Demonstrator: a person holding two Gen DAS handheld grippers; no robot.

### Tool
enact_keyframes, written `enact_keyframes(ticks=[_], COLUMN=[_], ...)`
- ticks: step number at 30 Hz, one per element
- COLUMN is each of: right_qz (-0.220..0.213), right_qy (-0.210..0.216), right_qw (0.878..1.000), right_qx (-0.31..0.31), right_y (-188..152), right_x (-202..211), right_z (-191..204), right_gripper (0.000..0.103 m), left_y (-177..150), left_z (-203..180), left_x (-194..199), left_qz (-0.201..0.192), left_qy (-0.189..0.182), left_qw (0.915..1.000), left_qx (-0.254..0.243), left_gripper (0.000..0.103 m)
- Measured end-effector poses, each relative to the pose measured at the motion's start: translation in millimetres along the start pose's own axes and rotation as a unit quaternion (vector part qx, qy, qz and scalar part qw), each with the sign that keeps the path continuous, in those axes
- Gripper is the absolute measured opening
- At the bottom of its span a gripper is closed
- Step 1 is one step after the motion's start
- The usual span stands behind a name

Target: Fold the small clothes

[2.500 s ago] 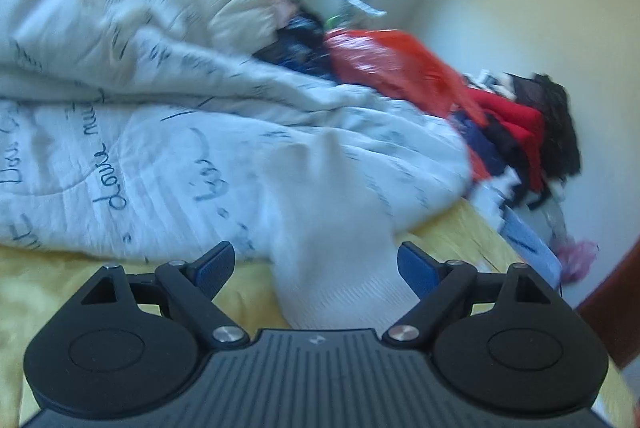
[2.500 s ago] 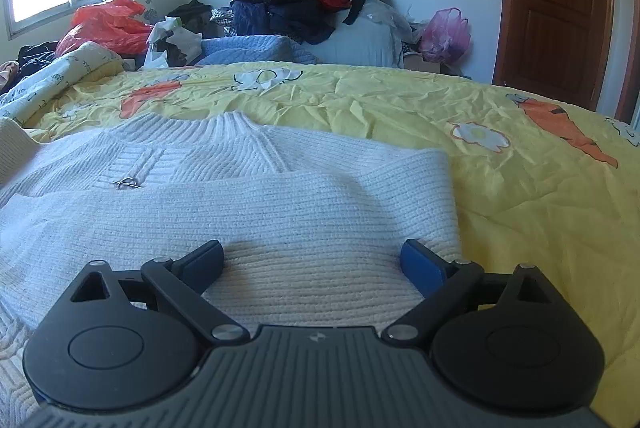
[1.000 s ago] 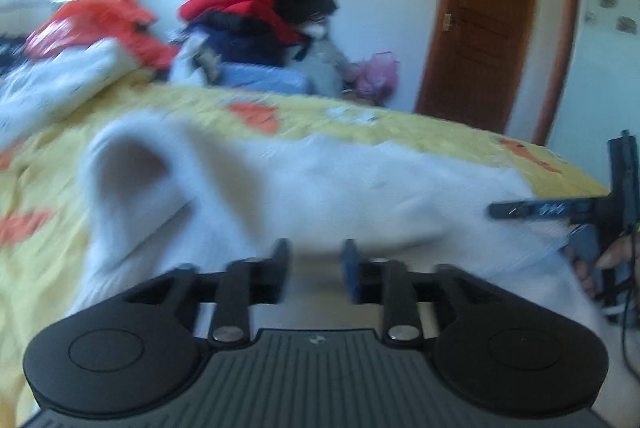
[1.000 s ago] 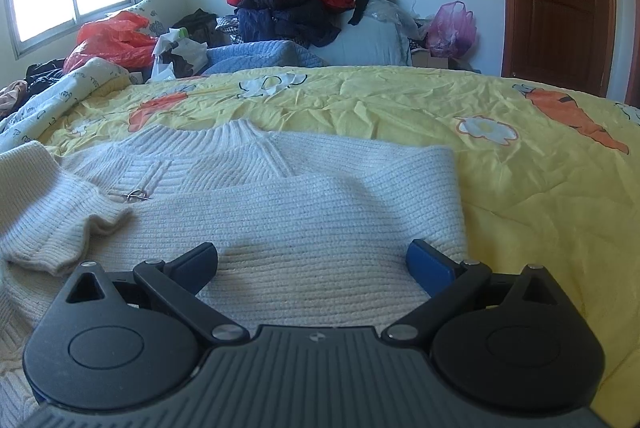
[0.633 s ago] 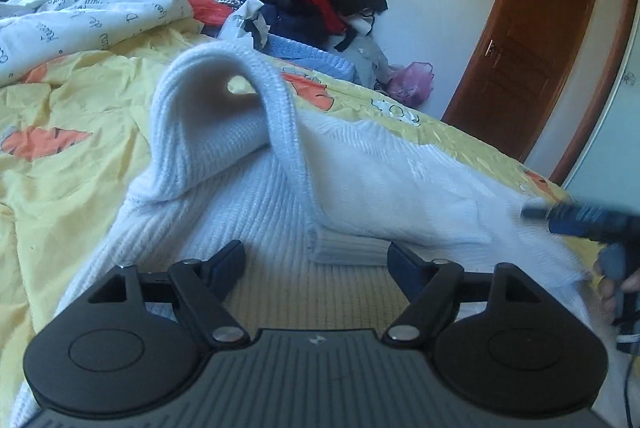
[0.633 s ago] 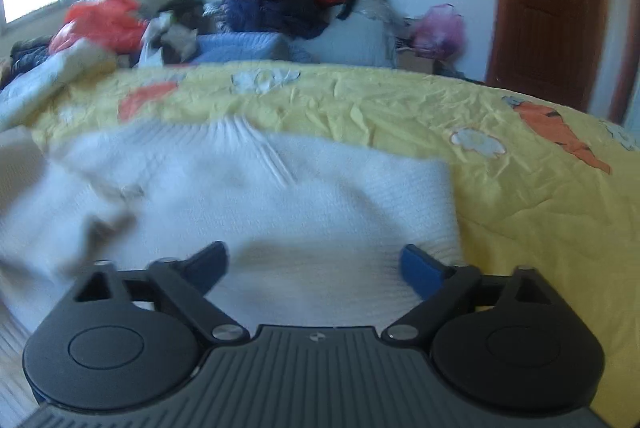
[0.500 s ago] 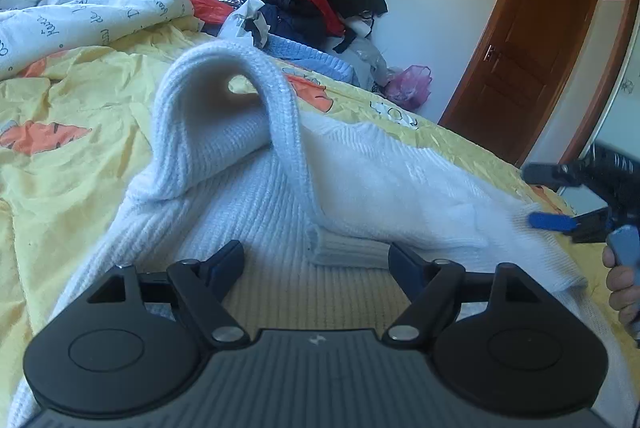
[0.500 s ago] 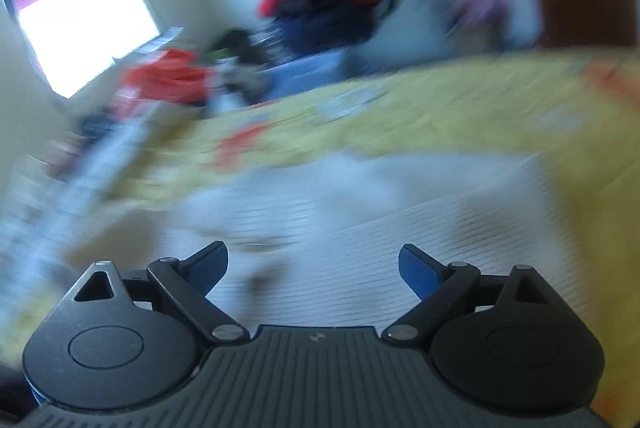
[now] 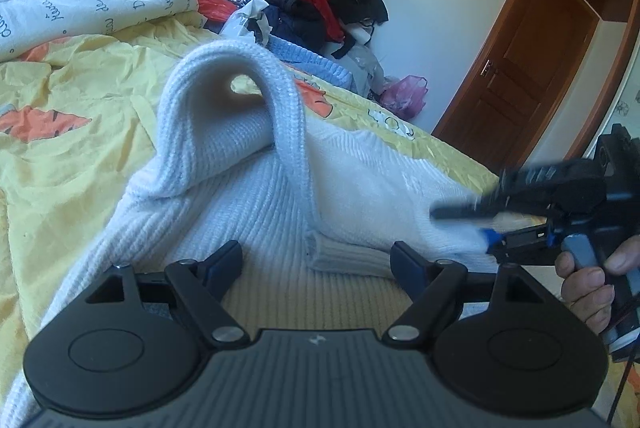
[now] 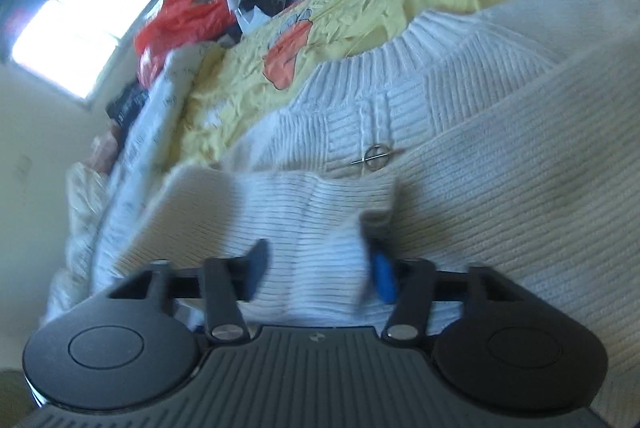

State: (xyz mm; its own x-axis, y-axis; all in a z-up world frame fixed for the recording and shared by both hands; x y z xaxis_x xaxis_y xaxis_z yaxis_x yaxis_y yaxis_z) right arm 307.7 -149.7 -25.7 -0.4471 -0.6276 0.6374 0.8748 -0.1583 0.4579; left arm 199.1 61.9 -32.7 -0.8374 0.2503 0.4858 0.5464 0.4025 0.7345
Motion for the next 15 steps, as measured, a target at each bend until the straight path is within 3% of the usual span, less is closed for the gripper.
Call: enact_keyframes(ticks=[1,5,11,15], right_qz=[0.004,-0.009,-0.066,-0.077], right_qy=[-0.004,0.003,-0.002,-0.046], right_qw=[1.0,0.999,0.993,0.992], right_qx=[0.006,0.036,0.097,0.089], right_y=[0,9,59,74], right_x=[0,20,95,136], right_z=[-1,3,10,-34], right_gripper=[0.012,0.012,0.012,0.013], left_y=[0,0,0,0], left_z=[0,0,0,0], left_x=[0,0,0,0], left_qz=[0.0,0.0,-0.001,-0.001], left_qy=[-0.001,-0.001,-0.001,-0.002], left_qw=[1.0,1.0,1.0,1.0], left_qx=[0.001,0.001,0.002,0.003], left_gripper=[0.082,0.082,0.082,0.082])
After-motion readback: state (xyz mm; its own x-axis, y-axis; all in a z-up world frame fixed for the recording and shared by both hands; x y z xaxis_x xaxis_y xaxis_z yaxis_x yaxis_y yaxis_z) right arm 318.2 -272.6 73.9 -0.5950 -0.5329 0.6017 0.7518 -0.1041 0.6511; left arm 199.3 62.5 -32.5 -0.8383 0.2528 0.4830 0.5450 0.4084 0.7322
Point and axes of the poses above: each gripper's, at about its wrist camera, not at the fingertips, and x roughly against the way its jaws point, z to its left, y to its top, the point moved 7 cm from there along -x, roughly the way its jaws point, and after that the axes turned 5 degrees about x, right-handed, at the moved point
